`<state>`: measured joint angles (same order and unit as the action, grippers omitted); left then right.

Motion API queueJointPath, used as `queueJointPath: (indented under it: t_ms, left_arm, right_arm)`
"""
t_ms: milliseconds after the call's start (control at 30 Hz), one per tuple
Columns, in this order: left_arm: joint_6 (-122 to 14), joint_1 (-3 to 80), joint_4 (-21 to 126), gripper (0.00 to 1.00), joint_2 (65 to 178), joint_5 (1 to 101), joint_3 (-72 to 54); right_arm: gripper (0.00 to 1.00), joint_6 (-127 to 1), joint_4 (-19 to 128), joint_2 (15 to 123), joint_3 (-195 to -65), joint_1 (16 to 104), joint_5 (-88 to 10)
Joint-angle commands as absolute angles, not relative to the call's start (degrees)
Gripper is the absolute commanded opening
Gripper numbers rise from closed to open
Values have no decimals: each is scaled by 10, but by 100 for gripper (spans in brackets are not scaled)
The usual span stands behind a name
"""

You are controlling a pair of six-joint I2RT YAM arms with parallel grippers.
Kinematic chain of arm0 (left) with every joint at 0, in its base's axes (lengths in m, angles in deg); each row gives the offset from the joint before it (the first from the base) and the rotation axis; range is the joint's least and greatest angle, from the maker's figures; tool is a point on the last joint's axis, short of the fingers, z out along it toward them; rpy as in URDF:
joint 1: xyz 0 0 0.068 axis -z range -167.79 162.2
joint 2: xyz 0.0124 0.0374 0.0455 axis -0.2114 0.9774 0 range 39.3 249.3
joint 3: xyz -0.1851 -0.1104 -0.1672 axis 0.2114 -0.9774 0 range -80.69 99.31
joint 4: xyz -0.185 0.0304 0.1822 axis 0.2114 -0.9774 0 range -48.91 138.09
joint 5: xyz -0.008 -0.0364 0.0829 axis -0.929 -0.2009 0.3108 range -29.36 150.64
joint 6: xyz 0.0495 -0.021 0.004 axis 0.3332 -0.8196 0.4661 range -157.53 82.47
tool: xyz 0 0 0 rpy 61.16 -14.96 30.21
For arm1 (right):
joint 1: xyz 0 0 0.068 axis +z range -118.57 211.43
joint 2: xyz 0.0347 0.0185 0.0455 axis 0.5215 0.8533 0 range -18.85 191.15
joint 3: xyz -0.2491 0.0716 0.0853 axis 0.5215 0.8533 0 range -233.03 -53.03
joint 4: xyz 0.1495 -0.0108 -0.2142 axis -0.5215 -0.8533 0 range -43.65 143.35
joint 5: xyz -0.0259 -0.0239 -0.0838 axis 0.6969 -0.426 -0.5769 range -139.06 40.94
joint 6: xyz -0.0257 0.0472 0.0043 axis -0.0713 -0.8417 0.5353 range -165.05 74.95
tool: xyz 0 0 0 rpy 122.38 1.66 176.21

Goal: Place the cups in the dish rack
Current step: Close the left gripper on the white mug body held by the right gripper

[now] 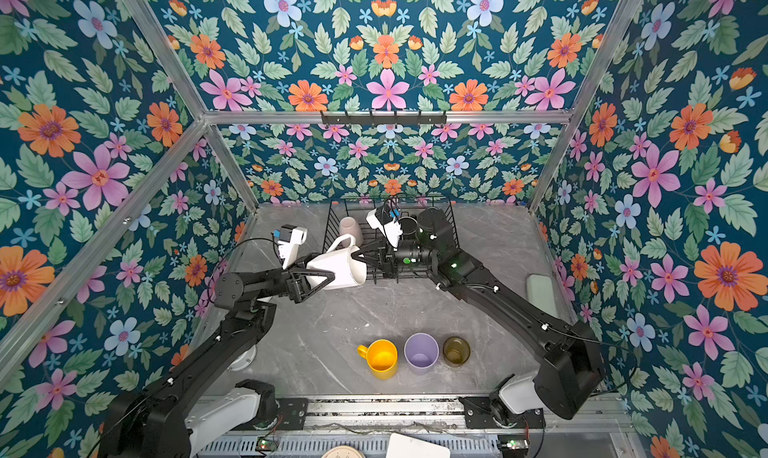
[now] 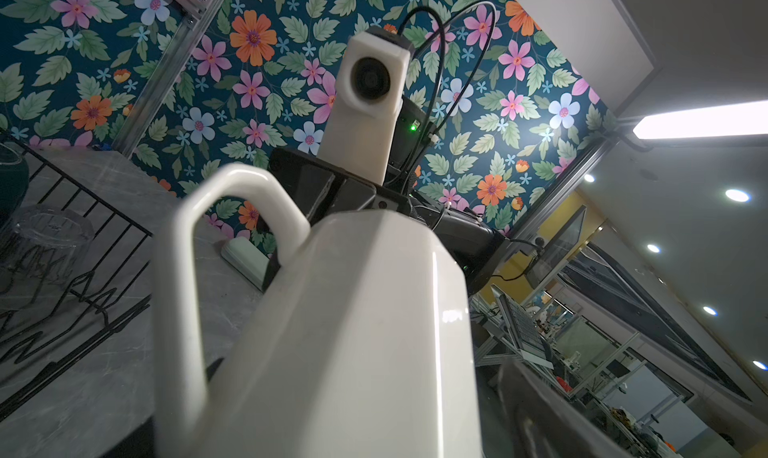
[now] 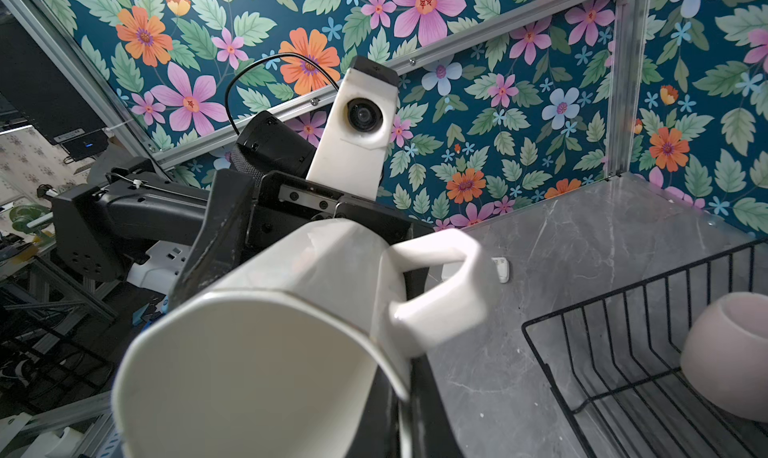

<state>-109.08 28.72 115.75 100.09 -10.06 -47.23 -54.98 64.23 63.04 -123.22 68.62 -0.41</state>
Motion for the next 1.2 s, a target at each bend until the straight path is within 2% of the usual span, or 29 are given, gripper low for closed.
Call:
queueJointPath:
  t_ms: [0, 133, 567, 833, 1167]
  left_arm:
    - [-1091, 291, 1202, 98, 996, -126, -470]
    - [-1096, 292, 1210, 97, 996, -128, -471]
    - [-1139, 294, 1275, 79, 1004, -131, -474]
    - [-1224, 296, 1404, 95, 1034, -144, -474]
    - [-1235, 306, 1411, 96, 1039, -162, -467]
  right_arm:
    - [0, -548, 681, 636, -1238, 690, -41]
    - [0, -551, 685, 643, -1241, 692, -43]
    - [0, -560, 689, 653, -1239, 695, -57]
    - [0, -569, 685, 664, -1248, 696, -57]
    - [0, -562, 701, 673, -1261, 696, -50]
